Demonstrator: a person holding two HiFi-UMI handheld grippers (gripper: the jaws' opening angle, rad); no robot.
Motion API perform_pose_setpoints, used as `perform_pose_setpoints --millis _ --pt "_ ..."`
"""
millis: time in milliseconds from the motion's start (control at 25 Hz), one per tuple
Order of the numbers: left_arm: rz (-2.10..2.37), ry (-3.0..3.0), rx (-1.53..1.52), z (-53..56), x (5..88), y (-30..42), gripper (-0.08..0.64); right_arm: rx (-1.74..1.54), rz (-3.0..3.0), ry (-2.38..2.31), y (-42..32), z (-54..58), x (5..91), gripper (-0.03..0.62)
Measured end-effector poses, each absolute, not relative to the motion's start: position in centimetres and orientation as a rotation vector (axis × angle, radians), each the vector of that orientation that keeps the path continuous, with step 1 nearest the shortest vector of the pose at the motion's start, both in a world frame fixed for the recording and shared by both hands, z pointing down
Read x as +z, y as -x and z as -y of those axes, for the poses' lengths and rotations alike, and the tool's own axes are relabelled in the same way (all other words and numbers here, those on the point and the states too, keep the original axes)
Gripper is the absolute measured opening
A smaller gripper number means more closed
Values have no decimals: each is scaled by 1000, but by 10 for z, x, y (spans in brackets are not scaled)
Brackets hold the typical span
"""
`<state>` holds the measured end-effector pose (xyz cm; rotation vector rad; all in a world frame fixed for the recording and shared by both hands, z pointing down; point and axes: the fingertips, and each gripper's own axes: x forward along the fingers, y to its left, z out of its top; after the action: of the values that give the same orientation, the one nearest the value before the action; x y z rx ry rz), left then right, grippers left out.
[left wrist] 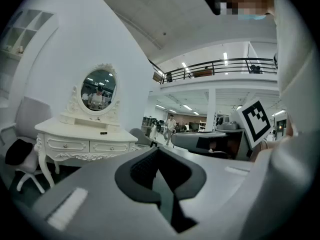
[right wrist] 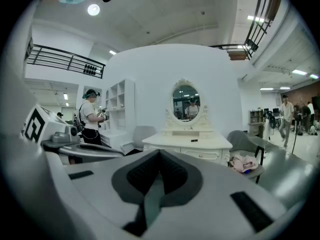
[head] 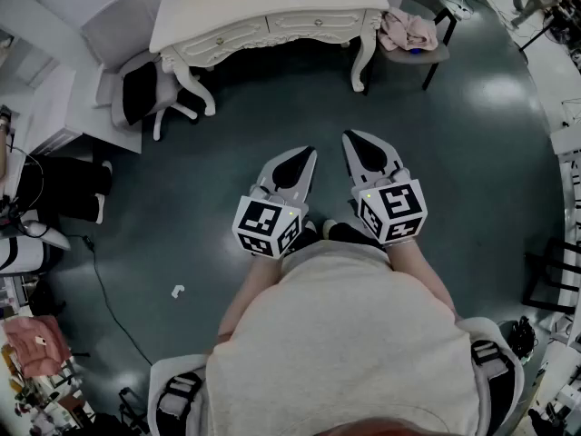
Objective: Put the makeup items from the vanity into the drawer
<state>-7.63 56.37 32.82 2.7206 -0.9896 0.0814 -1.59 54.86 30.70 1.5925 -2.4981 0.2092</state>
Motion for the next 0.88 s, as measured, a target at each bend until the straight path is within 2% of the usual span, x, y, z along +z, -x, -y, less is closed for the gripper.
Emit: perform_pose_setpoints --millis 280,520,880 --pt "1129 -2688 103 -530 325 97 9 208 2502 -1568 22 -540 314 8" --pt "1064 -2712 123 -534 328 88 9 183 2522 -1525 39 -532 313 8" --pt "982 -2697 90 -531 338 110 9 259 2563 -1573 52 -529 321 8"
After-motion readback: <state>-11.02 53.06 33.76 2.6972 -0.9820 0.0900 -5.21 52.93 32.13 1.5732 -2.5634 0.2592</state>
